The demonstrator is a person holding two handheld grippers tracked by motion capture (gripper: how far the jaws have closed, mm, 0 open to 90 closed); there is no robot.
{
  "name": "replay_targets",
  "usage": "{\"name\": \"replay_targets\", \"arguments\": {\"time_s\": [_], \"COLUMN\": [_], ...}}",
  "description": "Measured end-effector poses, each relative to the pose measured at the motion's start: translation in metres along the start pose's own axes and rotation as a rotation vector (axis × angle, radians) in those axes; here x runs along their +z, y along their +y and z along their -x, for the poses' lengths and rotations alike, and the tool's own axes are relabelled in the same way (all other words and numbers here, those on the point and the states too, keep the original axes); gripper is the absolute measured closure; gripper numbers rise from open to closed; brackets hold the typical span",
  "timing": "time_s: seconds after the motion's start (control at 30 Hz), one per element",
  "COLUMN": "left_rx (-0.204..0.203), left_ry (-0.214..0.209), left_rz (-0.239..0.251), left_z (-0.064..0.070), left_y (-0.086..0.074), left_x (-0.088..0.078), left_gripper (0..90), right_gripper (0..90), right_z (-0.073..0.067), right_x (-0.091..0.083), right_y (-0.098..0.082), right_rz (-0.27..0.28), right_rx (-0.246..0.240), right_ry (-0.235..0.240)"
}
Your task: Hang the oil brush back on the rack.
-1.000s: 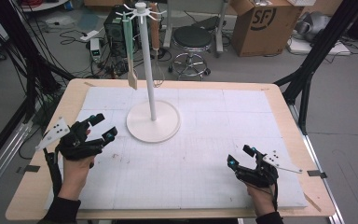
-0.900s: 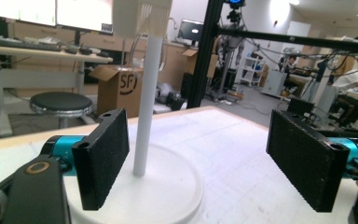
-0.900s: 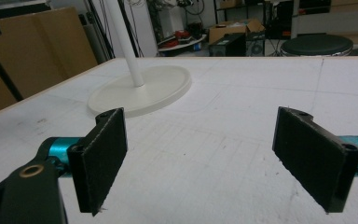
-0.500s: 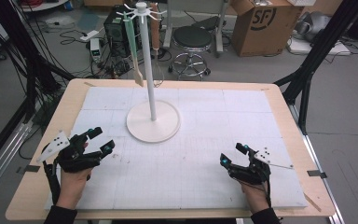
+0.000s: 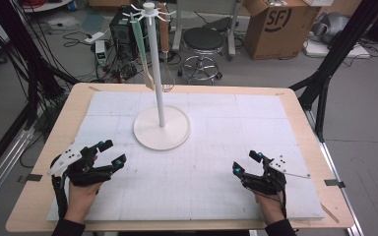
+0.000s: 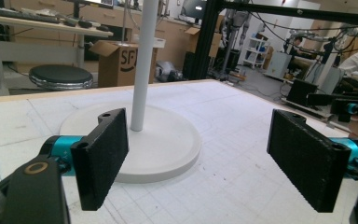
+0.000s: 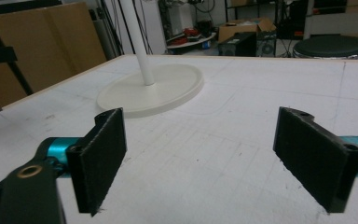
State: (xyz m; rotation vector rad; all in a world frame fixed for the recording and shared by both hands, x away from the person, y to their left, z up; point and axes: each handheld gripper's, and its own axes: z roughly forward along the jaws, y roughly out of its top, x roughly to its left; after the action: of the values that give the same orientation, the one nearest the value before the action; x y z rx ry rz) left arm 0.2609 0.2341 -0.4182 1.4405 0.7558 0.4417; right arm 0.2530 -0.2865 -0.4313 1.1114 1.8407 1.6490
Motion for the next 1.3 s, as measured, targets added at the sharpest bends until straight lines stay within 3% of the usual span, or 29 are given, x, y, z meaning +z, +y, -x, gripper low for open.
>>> {"name": "replay_targets", "arguments": {"time_s": [0.17,0.33,0.53,0.7,1.07,1.3], "left_rx": [0.01,0.015,0.009,0.018,0.031,0.024], "left_ry": [0.022,0.011,0.02,0.025,0.026,0.023], "left_rz": [-0.034,-0.052,-0.027,-0.018,-0.055,-0.053], "left_z": [0.001,0.006,0.005,0.006,0.009,0.009], "left_y": [-0.008,-0.014,-0.014,-0.014,-0.016,-0.016], "left_x": [0.0,0.001,0.003,0.005,0.01,0.01], "left_gripper": [21.0,20.9,20.9,20.9,20.9,20.9], "right_gripper": [15.7,15.8,15.8,15.7,15.7,15.8], "right_z": [-0.001,-0.002,-0.004,-0.005,-0.008,-0.008], "right_x": [0.0,0.0,0.002,0.002,0.003,0.003], "right_y": [0.0,0.001,0.006,0.008,0.01,0.009], "right_rz": [-0.003,-0.003,0.003,0.003,0.003,-0.002], "right_rx": [-0.005,-0.021,-0.057,-0.068,-0.075,-0.075], "right_ry": [0.003,0.001,-0.03,-0.023,-0.011,-0.014]}}
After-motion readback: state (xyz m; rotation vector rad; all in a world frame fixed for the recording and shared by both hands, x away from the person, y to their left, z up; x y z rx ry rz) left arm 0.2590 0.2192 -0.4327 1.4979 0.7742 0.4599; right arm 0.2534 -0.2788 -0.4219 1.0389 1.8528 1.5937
